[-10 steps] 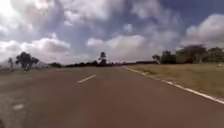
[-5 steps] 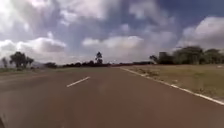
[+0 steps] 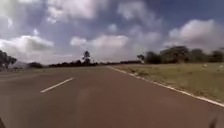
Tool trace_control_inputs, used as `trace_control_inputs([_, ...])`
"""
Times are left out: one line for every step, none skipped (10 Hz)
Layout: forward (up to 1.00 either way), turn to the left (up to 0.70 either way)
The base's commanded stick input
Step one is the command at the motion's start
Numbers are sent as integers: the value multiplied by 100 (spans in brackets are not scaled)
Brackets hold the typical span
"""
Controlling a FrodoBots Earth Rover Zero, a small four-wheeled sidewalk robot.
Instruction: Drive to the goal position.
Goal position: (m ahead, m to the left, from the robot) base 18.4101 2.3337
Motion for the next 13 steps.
trace_control_inputs([100,0])
trace_control_inputs([100,0])
trace_control_inputs([100,0])
trace_control_inputs([100,0])
trace_control_inputs([100,0])
trace_control_inputs([100,0])
trace_control_inputs([100,0])
trace_control_inputs([100,0])
trace_control_inputs([100,0])
trace_control_inputs([100,0])
trace_control_inputs([100,0])
trace_control_inputs([100,0])
trace_control_inputs([100,0])
